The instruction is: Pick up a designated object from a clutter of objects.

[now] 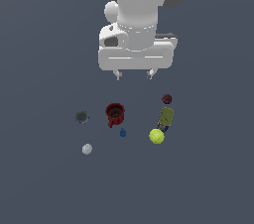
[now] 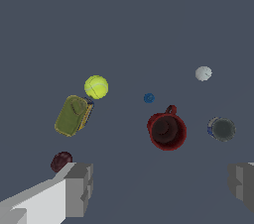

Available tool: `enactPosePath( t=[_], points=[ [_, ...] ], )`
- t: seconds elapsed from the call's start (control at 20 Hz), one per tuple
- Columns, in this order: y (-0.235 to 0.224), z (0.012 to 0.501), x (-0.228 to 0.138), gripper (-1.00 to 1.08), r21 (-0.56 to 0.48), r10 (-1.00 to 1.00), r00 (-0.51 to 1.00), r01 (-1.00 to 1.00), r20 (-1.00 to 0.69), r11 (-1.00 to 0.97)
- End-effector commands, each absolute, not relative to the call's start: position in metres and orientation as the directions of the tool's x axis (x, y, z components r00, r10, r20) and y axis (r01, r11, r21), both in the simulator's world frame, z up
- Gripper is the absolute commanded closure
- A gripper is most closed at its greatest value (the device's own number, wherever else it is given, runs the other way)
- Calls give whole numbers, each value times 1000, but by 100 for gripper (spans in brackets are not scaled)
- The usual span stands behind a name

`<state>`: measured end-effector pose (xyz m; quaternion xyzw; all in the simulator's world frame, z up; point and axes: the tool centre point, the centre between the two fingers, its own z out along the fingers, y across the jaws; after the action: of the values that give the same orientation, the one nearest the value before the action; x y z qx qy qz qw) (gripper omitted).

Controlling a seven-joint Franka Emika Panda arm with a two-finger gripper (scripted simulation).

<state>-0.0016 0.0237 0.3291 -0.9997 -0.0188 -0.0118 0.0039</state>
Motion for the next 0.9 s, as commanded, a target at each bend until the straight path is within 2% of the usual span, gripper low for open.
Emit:
enactPosePath(
  t=[0.0,0.5,0.85],
  points=[
    [24,329,-2,-92,-7,37,999,38,24,-999],
    [6,331,3,-92,-22,28,999,29,39,-999],
    [12,326,3,-92,-19,20,999,21,37,-1000]
  ],
)
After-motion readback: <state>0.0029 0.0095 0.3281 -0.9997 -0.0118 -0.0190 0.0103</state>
